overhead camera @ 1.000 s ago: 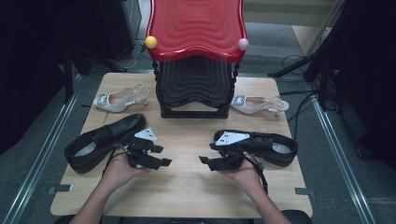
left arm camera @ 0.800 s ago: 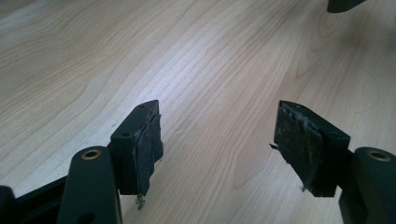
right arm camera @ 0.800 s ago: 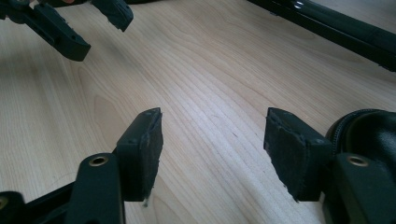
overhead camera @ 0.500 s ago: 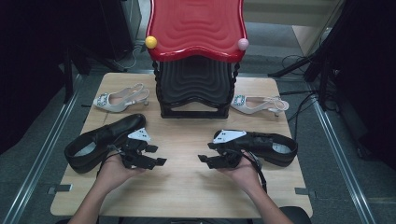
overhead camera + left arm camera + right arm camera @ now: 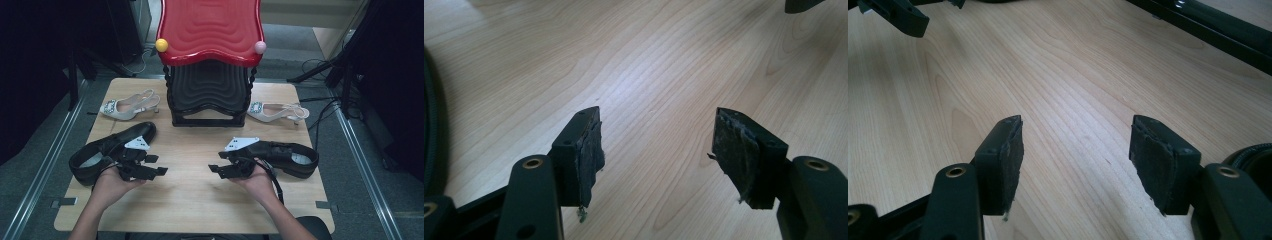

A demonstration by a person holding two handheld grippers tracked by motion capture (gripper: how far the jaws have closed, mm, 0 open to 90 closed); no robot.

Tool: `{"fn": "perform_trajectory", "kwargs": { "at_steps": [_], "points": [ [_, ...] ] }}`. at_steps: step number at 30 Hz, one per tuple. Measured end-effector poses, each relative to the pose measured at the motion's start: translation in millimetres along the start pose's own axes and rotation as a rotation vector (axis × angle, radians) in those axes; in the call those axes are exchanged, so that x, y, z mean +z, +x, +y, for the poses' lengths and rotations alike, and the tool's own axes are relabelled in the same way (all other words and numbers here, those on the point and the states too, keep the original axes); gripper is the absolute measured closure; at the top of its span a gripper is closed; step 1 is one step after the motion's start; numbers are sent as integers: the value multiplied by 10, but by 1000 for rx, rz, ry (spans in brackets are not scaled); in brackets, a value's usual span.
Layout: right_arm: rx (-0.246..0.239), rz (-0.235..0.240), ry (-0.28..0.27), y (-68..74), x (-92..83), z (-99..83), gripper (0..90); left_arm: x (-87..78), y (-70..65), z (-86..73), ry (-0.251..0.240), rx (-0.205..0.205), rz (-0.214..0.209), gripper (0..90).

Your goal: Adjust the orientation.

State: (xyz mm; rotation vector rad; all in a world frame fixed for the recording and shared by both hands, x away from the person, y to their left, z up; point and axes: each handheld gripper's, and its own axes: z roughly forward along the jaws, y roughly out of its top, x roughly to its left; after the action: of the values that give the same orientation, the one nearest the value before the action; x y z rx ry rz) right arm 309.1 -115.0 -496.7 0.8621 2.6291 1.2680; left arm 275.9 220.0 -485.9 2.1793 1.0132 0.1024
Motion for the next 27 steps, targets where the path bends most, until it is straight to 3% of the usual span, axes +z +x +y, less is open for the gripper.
{"fn": "perform_trajectory", "kwargs": {
  "at_steps": [9,20,27],
  "points": [
    [5,16,2,-9,37,40,396,-168,34,-26,4,-20,26,387],
    [-3,37,17,11,110,89,395,-431,143,-99,-7,-72,64,400],
    [-12,45,23,27,151,112,396,-601,227,-159,-15,-97,125,399]
  ]
}}
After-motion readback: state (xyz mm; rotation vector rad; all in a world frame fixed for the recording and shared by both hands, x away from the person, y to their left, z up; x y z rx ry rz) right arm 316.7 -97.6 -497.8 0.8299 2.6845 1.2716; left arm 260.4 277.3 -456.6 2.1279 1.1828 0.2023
